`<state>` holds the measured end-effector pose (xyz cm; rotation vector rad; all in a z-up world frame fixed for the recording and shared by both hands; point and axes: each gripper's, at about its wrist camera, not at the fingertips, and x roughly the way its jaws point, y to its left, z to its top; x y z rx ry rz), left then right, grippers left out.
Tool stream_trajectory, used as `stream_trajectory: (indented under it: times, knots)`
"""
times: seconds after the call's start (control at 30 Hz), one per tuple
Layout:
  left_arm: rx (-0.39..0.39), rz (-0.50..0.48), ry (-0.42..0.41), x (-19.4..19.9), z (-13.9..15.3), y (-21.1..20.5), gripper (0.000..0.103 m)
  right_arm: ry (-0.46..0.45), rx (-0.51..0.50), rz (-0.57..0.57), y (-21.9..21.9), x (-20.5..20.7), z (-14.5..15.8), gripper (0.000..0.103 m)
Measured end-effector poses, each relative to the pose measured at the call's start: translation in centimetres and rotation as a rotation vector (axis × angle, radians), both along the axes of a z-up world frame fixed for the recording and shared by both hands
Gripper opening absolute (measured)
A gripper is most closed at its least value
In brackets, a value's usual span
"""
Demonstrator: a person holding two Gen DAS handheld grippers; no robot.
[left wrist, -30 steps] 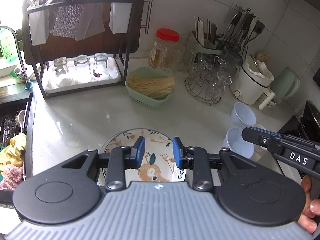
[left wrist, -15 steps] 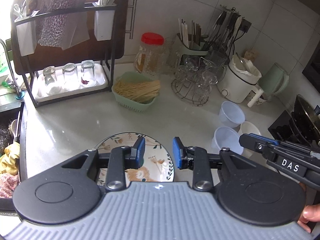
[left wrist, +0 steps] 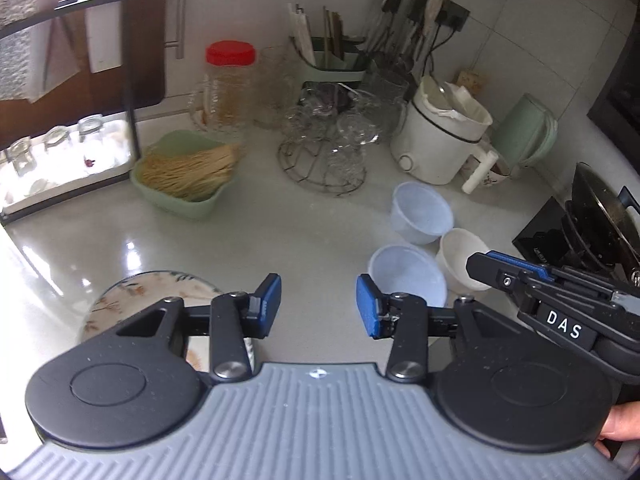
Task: Organize plates and bowls
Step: 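Move both grippers from the plates to the light blue plastic bowl, then close both grippers side by side on the light blue bowl's rim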
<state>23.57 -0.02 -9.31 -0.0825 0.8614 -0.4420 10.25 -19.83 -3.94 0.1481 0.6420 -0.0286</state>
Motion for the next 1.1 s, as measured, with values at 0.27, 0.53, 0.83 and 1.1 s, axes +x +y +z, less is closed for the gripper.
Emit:
stream_trajectory:
  times: [0.27,0.53,0.83,1.1]
  knots:
    - [-0.011,0.004,0.109,3.7,-2.9,-4.6,0.052,0.033,-0.008,-0.046,-4.3,0.8,-2.4,0.018]
    - [0.045,-0.018,0.160,6.0,-6.2,-8.2,0.053,0.060,0.044,-0.075,-7.9,1.3,-5.1,0.018]
    - [0.091,-0.032,0.222,7.9,-8.2,-10.8,0.056,0.071,0.079,-0.161,-11.6,1.7,-7.5,0.063]
    - [0.092,-0.024,0.283,8.9,-9.7,-12.1,0.057,0.070,0.136,-0.131,-12.8,1.3,-9.3,0.071]
